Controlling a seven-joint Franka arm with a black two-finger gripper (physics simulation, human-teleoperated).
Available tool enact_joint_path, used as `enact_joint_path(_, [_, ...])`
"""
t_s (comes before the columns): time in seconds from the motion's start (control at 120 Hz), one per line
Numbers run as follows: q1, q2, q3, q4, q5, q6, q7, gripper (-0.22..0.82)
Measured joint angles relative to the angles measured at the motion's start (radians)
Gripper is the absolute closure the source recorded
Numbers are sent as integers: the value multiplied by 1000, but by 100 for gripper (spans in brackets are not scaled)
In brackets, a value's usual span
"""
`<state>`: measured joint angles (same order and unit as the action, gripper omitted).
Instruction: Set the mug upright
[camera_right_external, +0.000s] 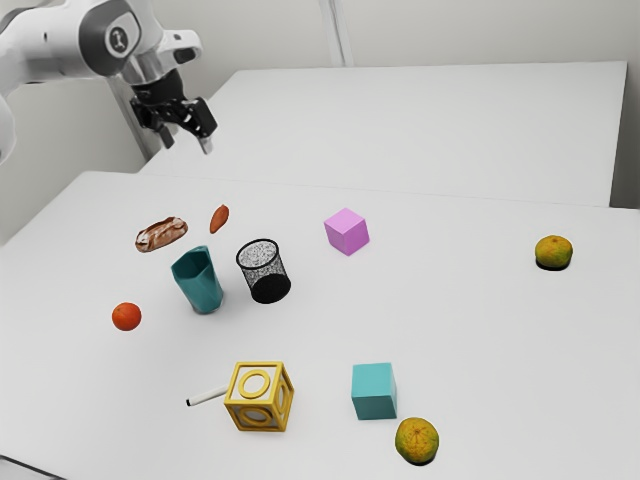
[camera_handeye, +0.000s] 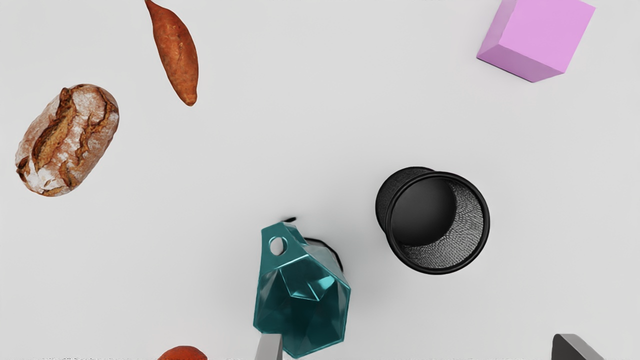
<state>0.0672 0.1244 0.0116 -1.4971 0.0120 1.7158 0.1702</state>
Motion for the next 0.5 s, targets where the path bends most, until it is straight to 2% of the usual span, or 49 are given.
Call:
enact_joint_path(0.217, [-1,-7,-3,26,-1,-89,-7,1])
enact_joint_path(0.5, [-1,-9,-2,27,-2,-127,-15,0])
